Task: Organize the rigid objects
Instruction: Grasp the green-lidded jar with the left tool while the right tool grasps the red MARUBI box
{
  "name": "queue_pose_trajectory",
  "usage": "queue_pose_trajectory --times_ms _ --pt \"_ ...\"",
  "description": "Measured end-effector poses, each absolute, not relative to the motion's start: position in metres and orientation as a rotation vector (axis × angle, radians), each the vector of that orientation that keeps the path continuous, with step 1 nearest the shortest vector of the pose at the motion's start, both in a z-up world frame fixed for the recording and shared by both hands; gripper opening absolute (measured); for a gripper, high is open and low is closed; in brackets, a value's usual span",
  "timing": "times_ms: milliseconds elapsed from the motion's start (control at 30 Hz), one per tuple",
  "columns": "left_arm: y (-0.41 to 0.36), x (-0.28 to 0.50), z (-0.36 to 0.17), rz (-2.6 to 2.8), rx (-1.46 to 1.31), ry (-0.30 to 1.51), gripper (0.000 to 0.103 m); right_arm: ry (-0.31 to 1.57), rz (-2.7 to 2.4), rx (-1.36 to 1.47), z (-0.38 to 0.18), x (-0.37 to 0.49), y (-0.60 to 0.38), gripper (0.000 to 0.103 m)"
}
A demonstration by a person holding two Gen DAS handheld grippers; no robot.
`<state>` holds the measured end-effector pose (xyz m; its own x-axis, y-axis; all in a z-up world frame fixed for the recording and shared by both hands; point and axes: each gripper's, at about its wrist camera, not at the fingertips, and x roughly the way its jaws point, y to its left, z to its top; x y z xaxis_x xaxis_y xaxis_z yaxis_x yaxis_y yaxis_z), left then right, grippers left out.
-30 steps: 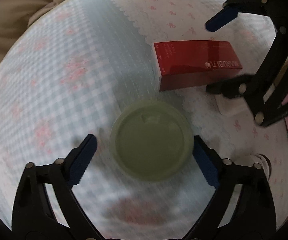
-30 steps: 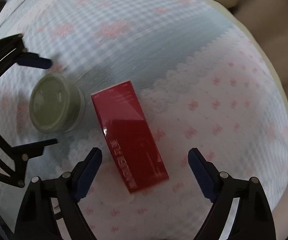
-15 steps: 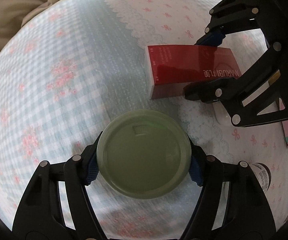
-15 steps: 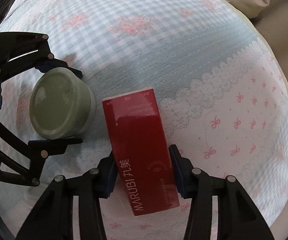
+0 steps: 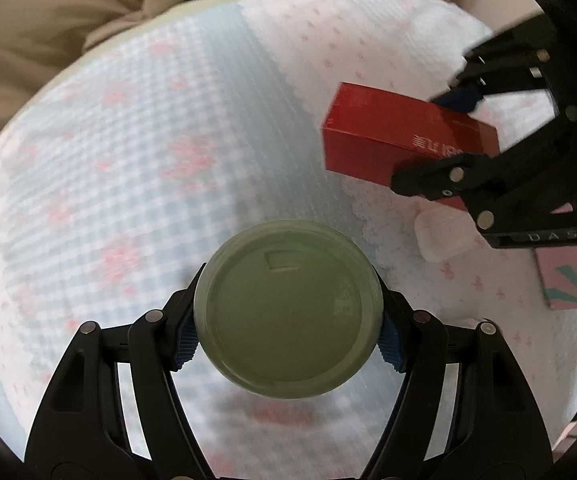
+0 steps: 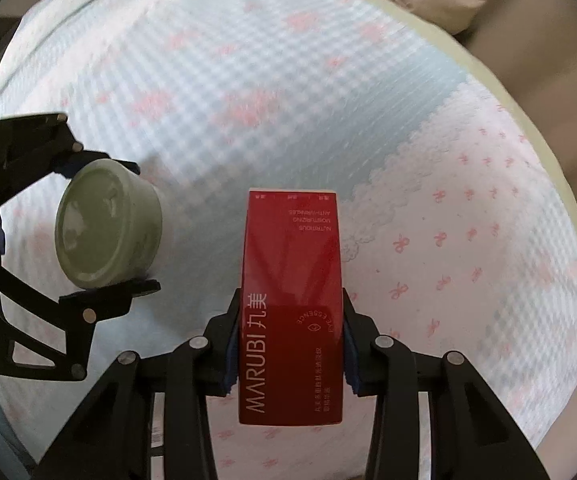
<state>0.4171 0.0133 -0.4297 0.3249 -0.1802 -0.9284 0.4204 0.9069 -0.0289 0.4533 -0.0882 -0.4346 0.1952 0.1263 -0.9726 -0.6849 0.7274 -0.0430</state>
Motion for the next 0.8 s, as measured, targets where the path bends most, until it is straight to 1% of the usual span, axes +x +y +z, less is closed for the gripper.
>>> queue_pose_trajectory --times_ms 167,433,633,800 --pt "0.033 0.397 -0.386 -0.374 0.199 1.137 0.068 1.232 0.569 -0.469 -0.388 0.426 -0.089 0.038" --pt "0.054 0.342 -0.287 -0.349 0.155 1.072 0.068 1.222 0.481 -0.34 -0.304 0.368 -0.106 0.038" --pt "0.048 0.291 -0.212 -0.371 0.156 1.026 0.068 1.187 0.438 -0.228 -0.236 0.315 -0.125 0.038" --pt "0.024 0.256 -0.165 -0.395 0.167 0.982 0.068 1.146 0.4 -0.172 -0.184 0.263 -0.154 0.038"
